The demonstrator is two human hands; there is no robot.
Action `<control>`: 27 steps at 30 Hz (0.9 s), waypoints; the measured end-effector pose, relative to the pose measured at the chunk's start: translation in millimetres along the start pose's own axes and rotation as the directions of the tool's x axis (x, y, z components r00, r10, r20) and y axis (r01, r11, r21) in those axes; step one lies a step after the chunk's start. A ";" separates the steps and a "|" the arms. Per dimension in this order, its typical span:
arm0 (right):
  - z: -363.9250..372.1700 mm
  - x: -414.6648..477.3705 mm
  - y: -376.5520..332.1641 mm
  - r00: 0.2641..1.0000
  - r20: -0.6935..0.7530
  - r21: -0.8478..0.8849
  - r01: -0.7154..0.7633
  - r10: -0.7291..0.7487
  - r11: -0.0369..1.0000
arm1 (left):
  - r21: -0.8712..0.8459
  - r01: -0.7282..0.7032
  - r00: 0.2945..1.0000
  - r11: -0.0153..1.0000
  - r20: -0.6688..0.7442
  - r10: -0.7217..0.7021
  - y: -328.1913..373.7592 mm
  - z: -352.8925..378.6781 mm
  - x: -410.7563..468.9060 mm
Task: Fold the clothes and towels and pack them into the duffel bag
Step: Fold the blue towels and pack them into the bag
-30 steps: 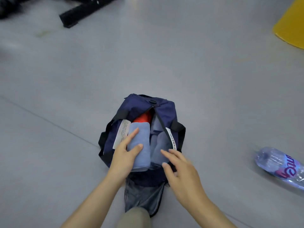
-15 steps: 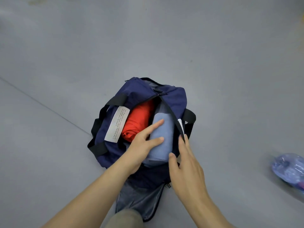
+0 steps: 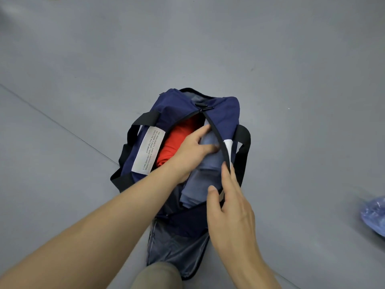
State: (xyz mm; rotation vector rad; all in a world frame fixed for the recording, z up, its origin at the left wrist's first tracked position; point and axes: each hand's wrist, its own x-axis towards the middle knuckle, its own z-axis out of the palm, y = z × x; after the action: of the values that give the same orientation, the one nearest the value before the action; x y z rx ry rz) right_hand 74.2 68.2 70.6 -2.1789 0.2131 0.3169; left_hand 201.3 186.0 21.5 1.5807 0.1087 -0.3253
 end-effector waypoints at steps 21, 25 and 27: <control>2.8 2.0 23.7 0.998 -0.010 0.033 0.066 -0.066 0.997 | 0.794 -0.387 0.904 0.469 0.227 0.362 -45.5 11.9 -0.2; -1.9 4.7 27.4 0.998 0.008 0.036 0.060 -0.061 0.998 | 0.833 -0.450 0.874 0.322 0.337 0.351 -36.9 10.1 11.7; -8.9 5.4 30.1 0.994 0.058 0.003 0.093 -0.093 0.996 | 0.816 -0.457 0.876 0.354 0.344 0.337 -36.9 9.5 4.8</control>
State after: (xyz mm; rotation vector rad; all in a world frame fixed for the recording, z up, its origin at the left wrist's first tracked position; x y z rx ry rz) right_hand 72.7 43.2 51.0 -2.1686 0.0789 0.3268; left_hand 194.6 177.5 -15.4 2.5673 -0.6727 -0.0510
